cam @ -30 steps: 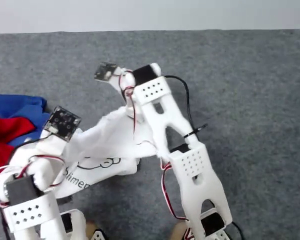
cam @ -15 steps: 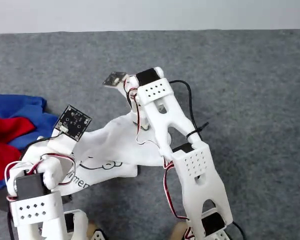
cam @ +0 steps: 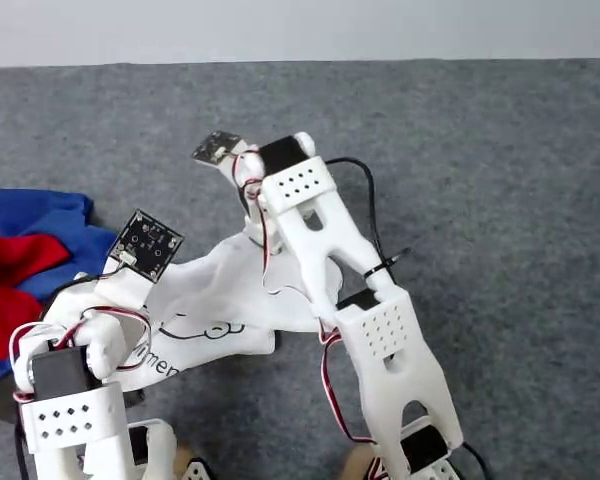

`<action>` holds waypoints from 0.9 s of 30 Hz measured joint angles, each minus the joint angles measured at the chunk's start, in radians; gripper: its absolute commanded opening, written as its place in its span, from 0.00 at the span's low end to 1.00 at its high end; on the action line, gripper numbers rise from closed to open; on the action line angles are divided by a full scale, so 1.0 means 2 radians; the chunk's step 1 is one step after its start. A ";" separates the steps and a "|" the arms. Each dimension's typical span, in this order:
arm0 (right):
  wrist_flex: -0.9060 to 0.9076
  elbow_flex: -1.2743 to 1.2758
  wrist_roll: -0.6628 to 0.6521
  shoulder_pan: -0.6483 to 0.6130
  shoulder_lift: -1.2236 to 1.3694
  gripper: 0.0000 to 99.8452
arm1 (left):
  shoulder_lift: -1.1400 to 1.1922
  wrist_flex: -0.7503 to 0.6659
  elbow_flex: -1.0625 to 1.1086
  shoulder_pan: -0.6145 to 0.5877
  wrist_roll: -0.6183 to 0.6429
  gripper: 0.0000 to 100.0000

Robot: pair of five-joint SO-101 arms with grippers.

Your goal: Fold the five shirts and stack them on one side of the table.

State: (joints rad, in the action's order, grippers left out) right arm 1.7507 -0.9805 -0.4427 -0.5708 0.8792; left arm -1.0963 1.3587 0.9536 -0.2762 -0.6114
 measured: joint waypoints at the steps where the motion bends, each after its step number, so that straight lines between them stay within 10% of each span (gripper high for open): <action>1: 0.000 0.000 0.000 -0.005 0.000 0.12 | 0.000 0.000 0.000 0.000 0.000 0.01; 27: 0.000 0.058 0.000 -0.004 -0.025 0.10 | 0.000 0.000 0.000 0.000 0.000 0.01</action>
State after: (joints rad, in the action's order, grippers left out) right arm 1.7507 -0.8638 -0.4427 -0.5785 0.8301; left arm -1.0963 1.3587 0.9536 -0.2762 -0.6114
